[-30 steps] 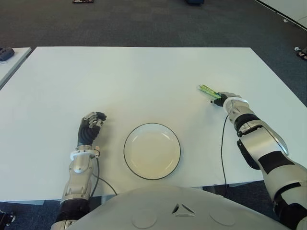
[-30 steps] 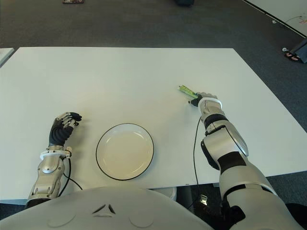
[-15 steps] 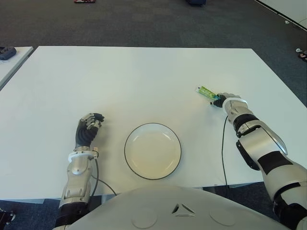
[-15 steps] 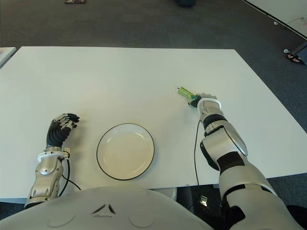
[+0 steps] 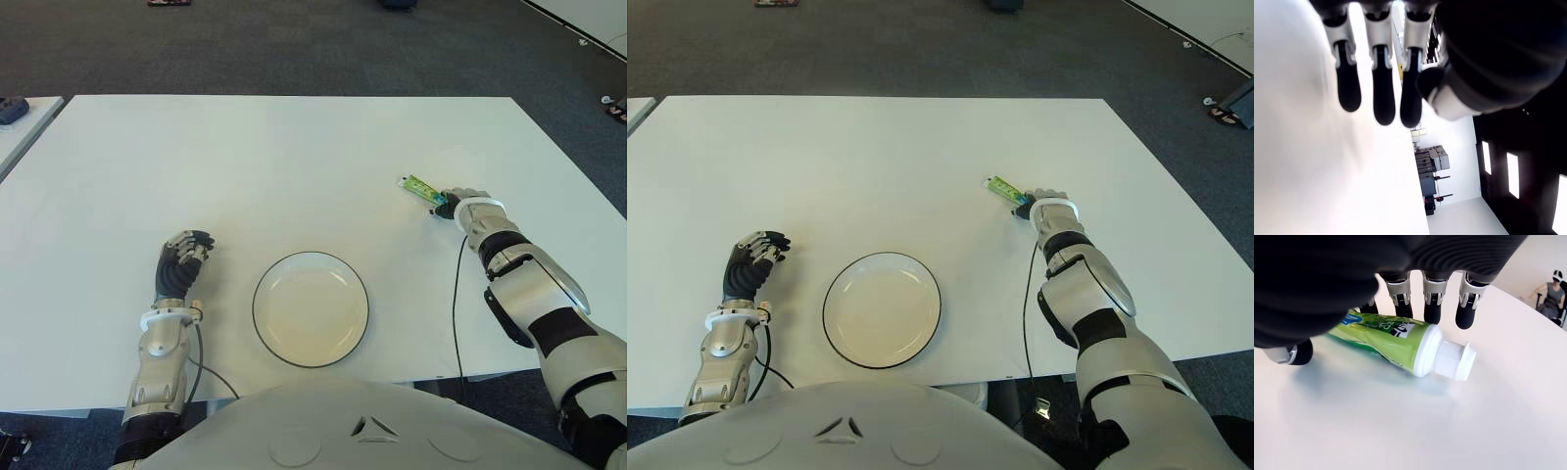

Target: Put the toothpaste on the table into the plate.

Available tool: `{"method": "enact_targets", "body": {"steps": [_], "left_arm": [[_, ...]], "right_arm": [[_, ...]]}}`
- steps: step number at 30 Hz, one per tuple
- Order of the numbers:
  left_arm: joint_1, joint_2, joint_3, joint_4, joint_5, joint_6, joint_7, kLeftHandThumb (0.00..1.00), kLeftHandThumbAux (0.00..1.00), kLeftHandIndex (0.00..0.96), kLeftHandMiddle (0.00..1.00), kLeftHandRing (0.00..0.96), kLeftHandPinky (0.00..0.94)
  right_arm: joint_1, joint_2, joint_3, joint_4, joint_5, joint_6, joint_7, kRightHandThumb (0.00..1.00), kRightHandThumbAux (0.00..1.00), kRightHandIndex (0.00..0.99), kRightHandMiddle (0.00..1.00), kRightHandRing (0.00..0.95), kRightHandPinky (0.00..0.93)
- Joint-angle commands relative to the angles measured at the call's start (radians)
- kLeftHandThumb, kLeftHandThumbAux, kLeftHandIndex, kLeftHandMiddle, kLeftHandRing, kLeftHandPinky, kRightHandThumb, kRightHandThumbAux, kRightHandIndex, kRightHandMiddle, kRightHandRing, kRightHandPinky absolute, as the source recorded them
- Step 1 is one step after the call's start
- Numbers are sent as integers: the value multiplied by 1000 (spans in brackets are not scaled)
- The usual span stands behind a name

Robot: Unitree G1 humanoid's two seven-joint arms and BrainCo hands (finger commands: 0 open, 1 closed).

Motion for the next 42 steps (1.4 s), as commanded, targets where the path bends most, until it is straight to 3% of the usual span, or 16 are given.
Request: {"method": "enact_targets", "body": {"steps": [1, 11, 15, 23, 27, 29, 32, 36, 42], "left_arm": [[-6, 5, -9, 3, 9, 11, -15, 708, 720, 423, 456, 444, 428], [-17, 5, -14, 26, 13, -18, -17, 707, 721, 422, 459, 454, 443], [-18, 6, -14, 31, 9, -20, -20, 707, 721, 423, 458, 450, 428], [-19, 2, -13, 42, 7, -40, -15, 707, 719, 424, 453, 438, 414], [-19, -1, -13, 46, 7, -47, -12, 707, 719, 423, 450, 436, 420], [-19, -2, -12, 46, 7, -47, -11, 708, 719, 423, 450, 436, 424], [-17, -6, -12, 43, 4, -43, -10, 708, 720, 422, 449, 433, 423], [-15, -9, -12, 39, 3, -40, -9, 709, 721, 421, 450, 435, 425], [-16, -15, -12, 36, 0, -35, -10, 709, 721, 420, 451, 434, 416]], "right_arm": [[65, 28, 28, 2, -20, -84, 9, 542, 225, 0, 0, 0, 0], [88, 18, 24, -7, -16, -111, -129, 582, 421, 0, 0, 0, 0], [110, 5, 14, 3, -11, -123, -206, 560, 521, 3, 13, 21, 87], [134, -1, -25, 1, 15, -137, -333, 566, 601, 156, 166, 169, 190], [143, -2, -55, 0, 35, -142, -376, 598, 613, 271, 264, 251, 251], [146, -3, -66, -1, 42, -145, -391, 662, 672, 358, 328, 316, 303], [153, -3, -91, -3, 62, -153, -420, 696, 698, 403, 411, 414, 411], [159, -3, -119, -5, 83, -165, -446, 811, 682, 436, 446, 498, 530], [162, 1, -154, -6, 106, -177, -484, 838, 679, 442, 459, 543, 574]]}}
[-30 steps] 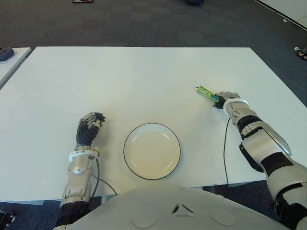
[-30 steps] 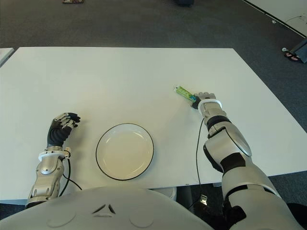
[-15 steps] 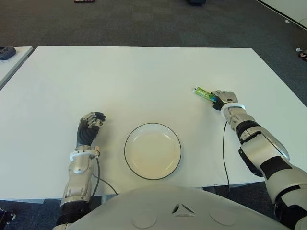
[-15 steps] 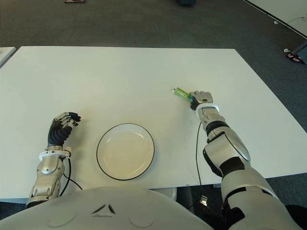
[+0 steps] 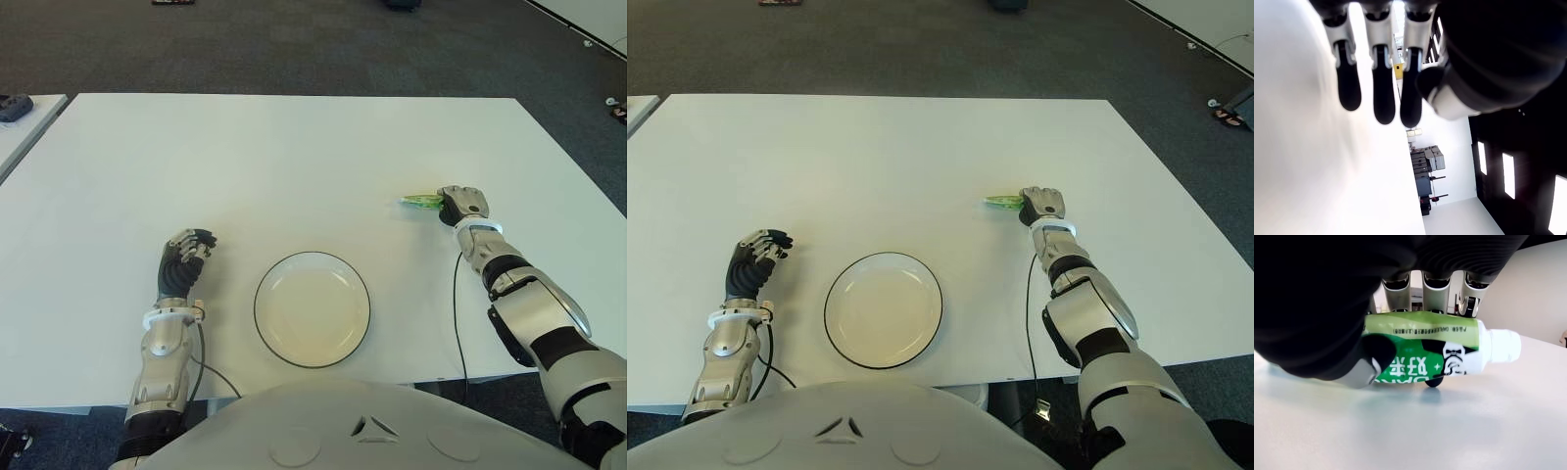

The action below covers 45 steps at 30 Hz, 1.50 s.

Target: Put the toothpaste on the table into the plate.

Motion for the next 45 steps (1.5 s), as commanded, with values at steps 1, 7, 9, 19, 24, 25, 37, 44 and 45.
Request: {"method": "enact_targets", "body": {"steps": [1, 7, 9, 19, 24, 25, 37, 44, 45], "left_arm": [[-6, -8, -8, 7, 0, 11, -7, 709, 721, 420, 451, 434, 416], [-10, -8, -5, 11, -3, 20, -8, 708, 721, 420, 446, 428, 408], [-12, -10, -5, 14, 0, 17, -4, 708, 721, 420, 443, 426, 407], [-11, -15, -3, 7, -7, 29, -6, 706, 721, 420, 436, 425, 413], [-17, -15, -1, 17, -5, 23, -5, 706, 721, 420, 438, 433, 426], [-17, -15, -1, 17, -5, 22, -5, 706, 721, 420, 441, 435, 428], [-27, -12, -1, 37, 8, 6, 2, 706, 721, 421, 455, 446, 430], [-36, -12, -4, 44, 14, 3, 5, 708, 720, 421, 460, 442, 420], [-37, -12, -4, 46, 14, 2, 5, 708, 720, 422, 461, 442, 421]], "right_arm": [[30, 17, -23, 11, 22, -16, -5, 839, 679, 438, 466, 553, 582], [13, 26, -39, 4, 28, -21, -17, 839, 680, 417, 508, 596, 624], [9, 28, -43, -4, 30, -31, -31, 839, 681, 412, 527, 620, 649], [11, 26, -66, -14, 44, -81, -68, 842, 681, 419, 577, 754, 788], [5, 30, -85, -26, 57, -117, -78, 843, 680, 424, 582, 790, 819], [4, 30, -89, -27, 60, -126, -80, 843, 680, 425, 582, 800, 825], [-21, 37, -187, -84, 161, -261, -36, 707, 724, 439, 850, 854, 858], [27, 51, -281, -233, 286, -339, 62, 703, 726, 439, 866, 868, 864], [31, 51, -286, -242, 292, -340, 70, 703, 726, 439, 868, 870, 865]]}}
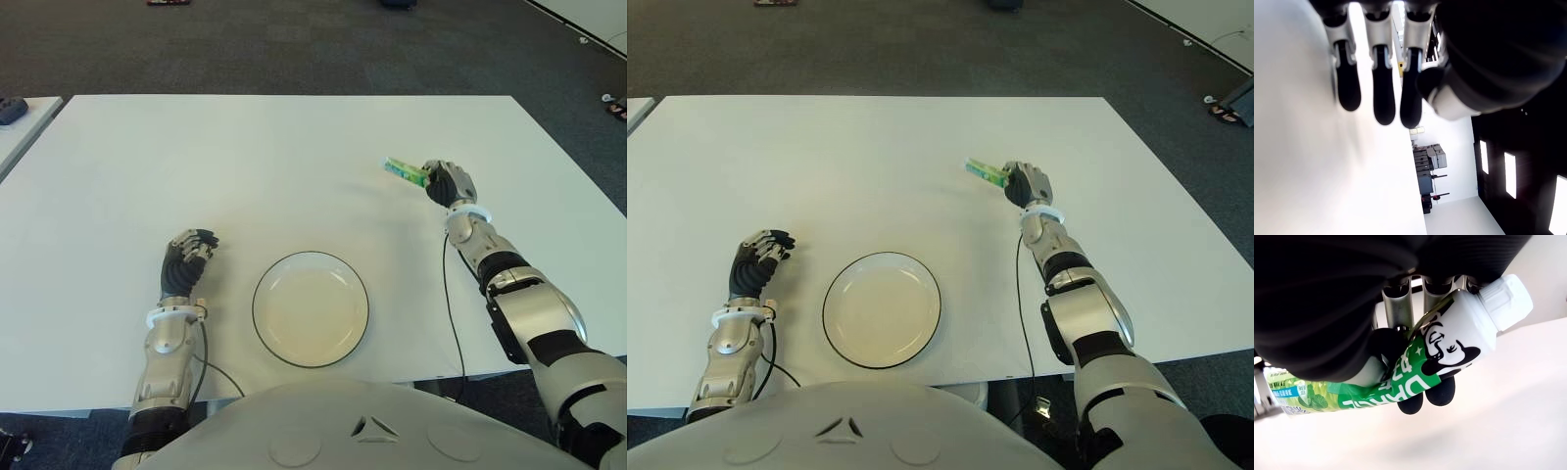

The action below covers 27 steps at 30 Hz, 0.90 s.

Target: Put the toothpaste on the table into the plate.

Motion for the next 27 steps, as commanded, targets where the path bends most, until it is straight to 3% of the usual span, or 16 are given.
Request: {"method": "enact_targets", "body": {"steps": [1, 5, 10, 15, 23, 27], "left_arm": [[-16, -2, -8, 20, 12, -3, 4, 708, 720, 422, 461, 442, 421], [-21, -2, -7, 29, 7, -15, 0, 708, 719, 422, 462, 444, 422], [-23, -1, -8, 31, 9, -11, -2, 709, 719, 423, 456, 440, 425], [-24, 1, -11, 22, 6, 15, -9, 707, 720, 422, 445, 434, 426], [-24, -3, -12, 23, 11, 3, 0, 706, 720, 422, 447, 444, 439], [-24, -3, -11, 19, 11, 16, 1, 706, 720, 421, 439, 432, 415]], "right_arm": [[27, 21, -53, -83, 73, -44, 70, 702, 726, 439, 869, 870, 865], [81, 33, -99, -207, 141, -51, 143, 703, 725, 439, 875, 874, 860], [182, 75, -142, -467, 232, 1, 245, 703, 725, 439, 872, 867, 847], [243, 104, -160, -602, 285, 19, 329, 702, 724, 438, 863, 855, 834], [354, 132, -147, -812, 314, 23, 440, 703, 723, 438, 857, 848, 832], [427, 134, -111, -956, 326, 25, 526, 704, 723, 438, 861, 855, 845]]}}
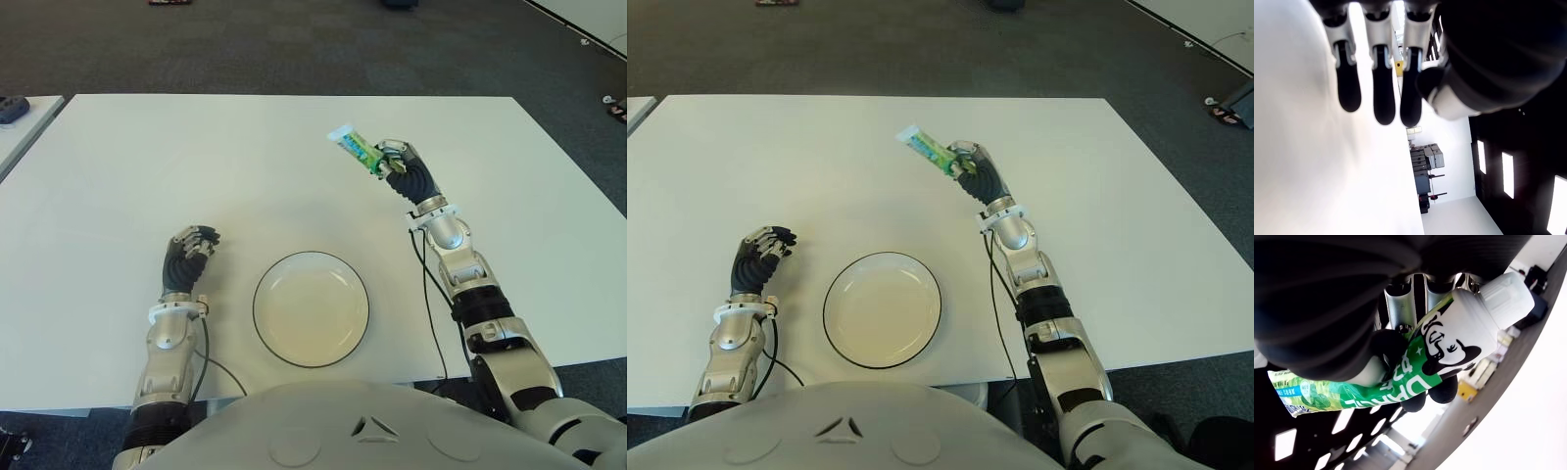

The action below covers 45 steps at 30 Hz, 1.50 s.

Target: Put the toothpaste on the table into the plate.

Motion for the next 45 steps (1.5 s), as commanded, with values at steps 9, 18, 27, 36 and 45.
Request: {"method": "enact_targets", "body": {"steps": [9, 18, 27, 36, 45], "left_arm": [[-10, -7, -10, 19, 20, 3, 7, 706, 721, 420, 436, 417, 387], [-15, -5, -7, 37, 25, -7, 8, 704, 721, 419, 429, 406, 381], [-15, -3, -5, 44, 15, -28, -4, 706, 721, 420, 433, 416, 406], [-15, 0, -3, 44, 18, -22, -3, 706, 721, 420, 441, 431, 421], [-15, -2, -4, 44, 24, -23, 5, 705, 721, 420, 446, 438, 412]], "right_arm": [[121, -14, 104, -224, 17, -60, 234, 704, 723, 438, 858, 853, 832], [132, -8, 189, -141, -25, -210, 309, 706, 723, 439, 857, 846, 852], [145, -25, 233, -118, -64, -310, 340, 707, 720, 440, 847, 832, 814], [139, -42, 277, -127, -222, -348, 313, 708, 718, 440, 786, 787, 782], [122, -41, 301, -75, -394, -431, 186, 709, 718, 438, 790, 805, 832]]}}
